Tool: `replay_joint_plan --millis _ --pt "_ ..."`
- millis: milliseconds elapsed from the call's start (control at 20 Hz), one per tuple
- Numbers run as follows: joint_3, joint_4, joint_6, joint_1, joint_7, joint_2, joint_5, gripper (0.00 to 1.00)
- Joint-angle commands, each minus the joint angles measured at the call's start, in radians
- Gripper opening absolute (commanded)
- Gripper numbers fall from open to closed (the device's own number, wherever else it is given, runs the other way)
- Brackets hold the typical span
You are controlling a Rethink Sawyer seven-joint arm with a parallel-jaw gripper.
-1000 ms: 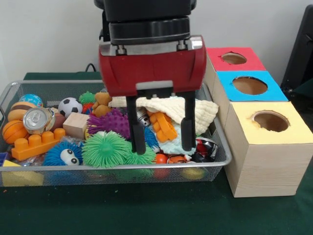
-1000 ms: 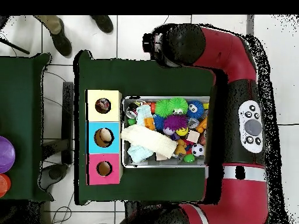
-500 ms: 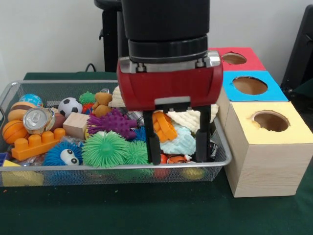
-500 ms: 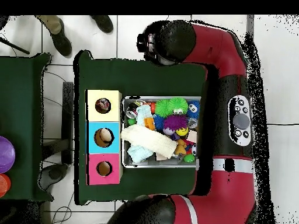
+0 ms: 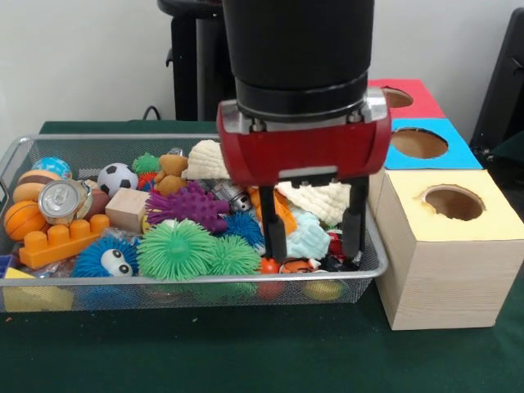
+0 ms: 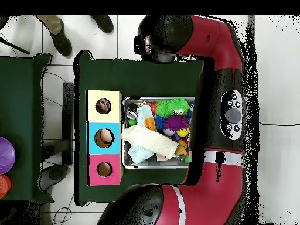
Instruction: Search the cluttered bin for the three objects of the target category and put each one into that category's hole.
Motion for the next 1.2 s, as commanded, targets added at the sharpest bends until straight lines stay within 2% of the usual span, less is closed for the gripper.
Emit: replay_joint_plan --millis 50,150,400,600,850,1200 --pt "0.001 -0.039 0.129 0.003 -0.039 0.002 -0.039 1.0" --pt "-0.007 0.024 0.113 -0.012 -0.061 -0.031 -0.023 1.0" --pt "-0.049 0.369 -0.023 -0.085 -0.13 -0.221 0.018 1.0" --pt "-0.047 0.561 -0.119 -0.12 -0.119 -0.322 0.03 1.0" --pt "-0.021 0.699 -0.149 -0.151 -0.1 -0.391 0.052 1.0" --pt "-0.008 0.81 -0.225 -0.167 -0.062 -0.442 0.042 1.0"
